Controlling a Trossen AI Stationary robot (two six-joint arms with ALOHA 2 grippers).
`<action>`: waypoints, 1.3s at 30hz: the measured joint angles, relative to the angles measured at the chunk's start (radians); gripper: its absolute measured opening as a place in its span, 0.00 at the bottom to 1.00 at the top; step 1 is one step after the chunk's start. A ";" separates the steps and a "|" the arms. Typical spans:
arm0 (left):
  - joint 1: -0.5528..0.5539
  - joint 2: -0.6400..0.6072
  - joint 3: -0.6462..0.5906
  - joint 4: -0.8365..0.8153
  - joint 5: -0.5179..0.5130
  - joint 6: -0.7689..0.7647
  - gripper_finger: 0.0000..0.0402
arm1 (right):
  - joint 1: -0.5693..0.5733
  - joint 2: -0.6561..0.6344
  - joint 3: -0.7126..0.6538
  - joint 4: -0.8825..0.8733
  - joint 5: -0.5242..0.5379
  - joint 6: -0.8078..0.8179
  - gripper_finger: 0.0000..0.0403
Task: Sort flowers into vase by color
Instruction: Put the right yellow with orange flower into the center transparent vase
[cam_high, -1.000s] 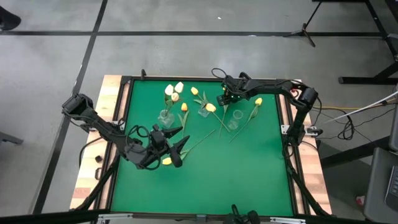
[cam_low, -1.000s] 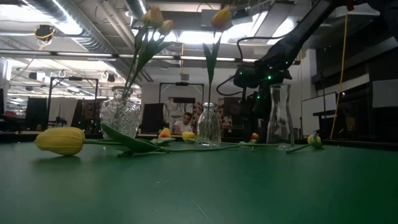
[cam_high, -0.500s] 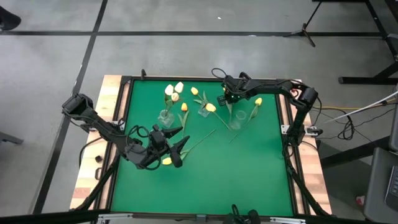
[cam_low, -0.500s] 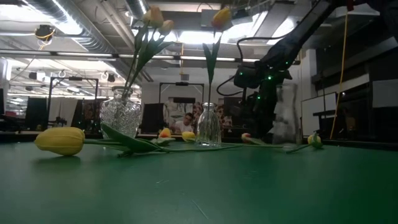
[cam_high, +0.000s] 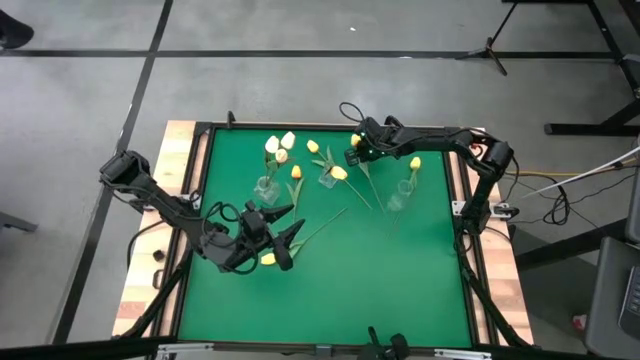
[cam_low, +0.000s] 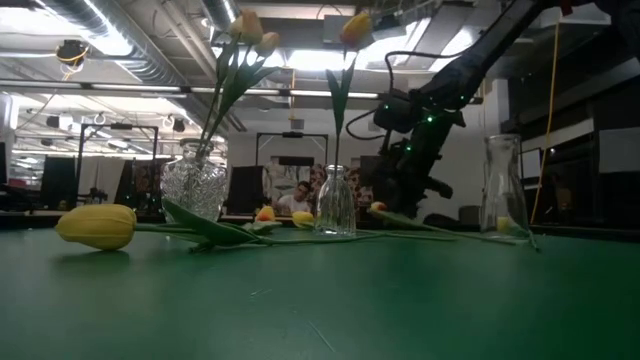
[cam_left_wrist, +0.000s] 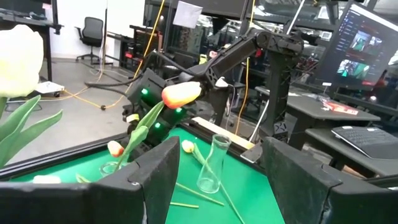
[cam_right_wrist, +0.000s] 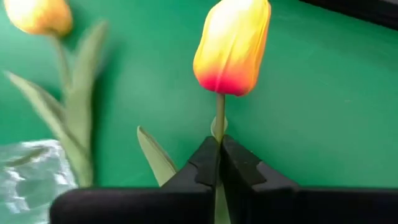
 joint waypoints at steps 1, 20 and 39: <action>0.000 0.000 0.000 0.000 0.000 0.000 0.56 | 0.000 0.000 0.000 0.009 -0.005 0.000 0.03; 0.000 0.000 0.000 -0.016 0.000 -0.007 0.56 | 0.000 -0.168 0.000 0.228 0.049 -0.022 0.03; -0.005 0.000 0.000 -0.020 0.000 -0.010 0.56 | 0.132 -0.425 0.001 0.693 0.065 -0.311 0.04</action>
